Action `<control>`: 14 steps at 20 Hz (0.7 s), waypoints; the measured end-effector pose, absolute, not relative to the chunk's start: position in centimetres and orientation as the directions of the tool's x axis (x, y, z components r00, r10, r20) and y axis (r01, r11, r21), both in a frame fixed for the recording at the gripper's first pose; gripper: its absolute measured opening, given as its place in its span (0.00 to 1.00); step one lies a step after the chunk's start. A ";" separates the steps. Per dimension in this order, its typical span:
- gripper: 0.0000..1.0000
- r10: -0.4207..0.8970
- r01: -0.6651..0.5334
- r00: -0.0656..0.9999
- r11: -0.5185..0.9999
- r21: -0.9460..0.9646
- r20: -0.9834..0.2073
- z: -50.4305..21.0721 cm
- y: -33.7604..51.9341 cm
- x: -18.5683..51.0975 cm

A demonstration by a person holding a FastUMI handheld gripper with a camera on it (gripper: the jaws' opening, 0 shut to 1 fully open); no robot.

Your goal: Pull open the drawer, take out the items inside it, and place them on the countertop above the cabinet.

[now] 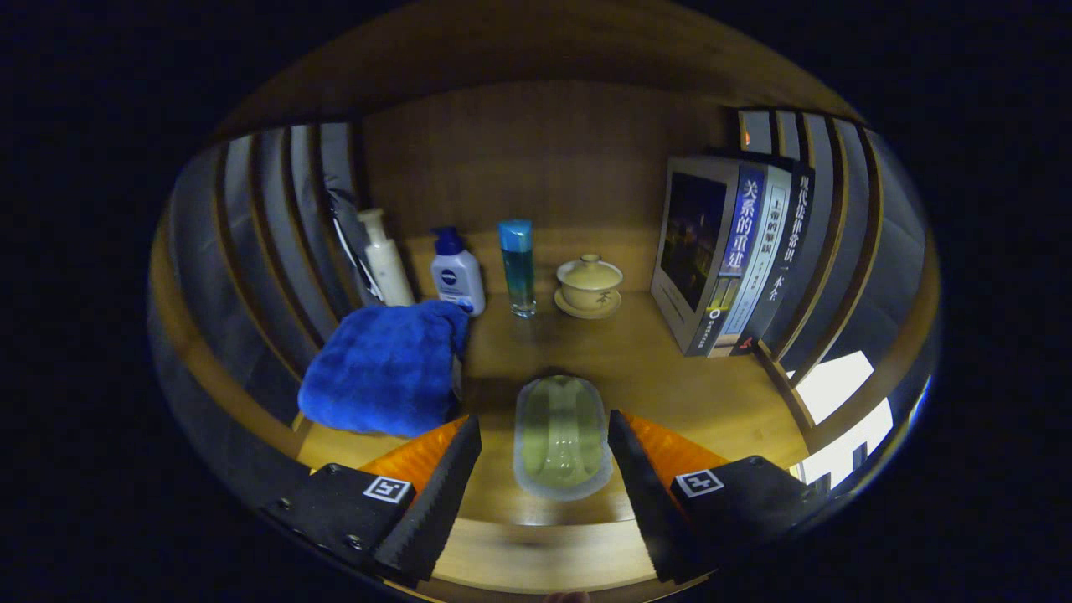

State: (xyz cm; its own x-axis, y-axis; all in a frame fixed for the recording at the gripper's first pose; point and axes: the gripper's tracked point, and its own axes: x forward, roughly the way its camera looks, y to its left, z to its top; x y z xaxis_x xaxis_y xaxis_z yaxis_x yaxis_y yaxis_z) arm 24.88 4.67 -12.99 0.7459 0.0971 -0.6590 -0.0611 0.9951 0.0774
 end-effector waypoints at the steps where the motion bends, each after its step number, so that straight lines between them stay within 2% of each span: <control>1: 0.99 0.105 -0.074 0.767 0.994 0.076 -0.632 -11.9 4.9 24.5; 9: 0.98 0.159 -0.148 0.881 0.987 0.060 -0.446 -3.3 6.1 18.5; 14: 0.98 0.154 -0.146 0.917 0.988 0.050 -0.369 -2.0 5.2 13.6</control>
State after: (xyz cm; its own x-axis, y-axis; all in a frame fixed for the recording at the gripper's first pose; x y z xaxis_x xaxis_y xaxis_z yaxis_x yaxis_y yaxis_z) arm 13.63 5.23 -2.05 0.9166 0.1540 -0.3690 -0.1458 0.9880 0.0503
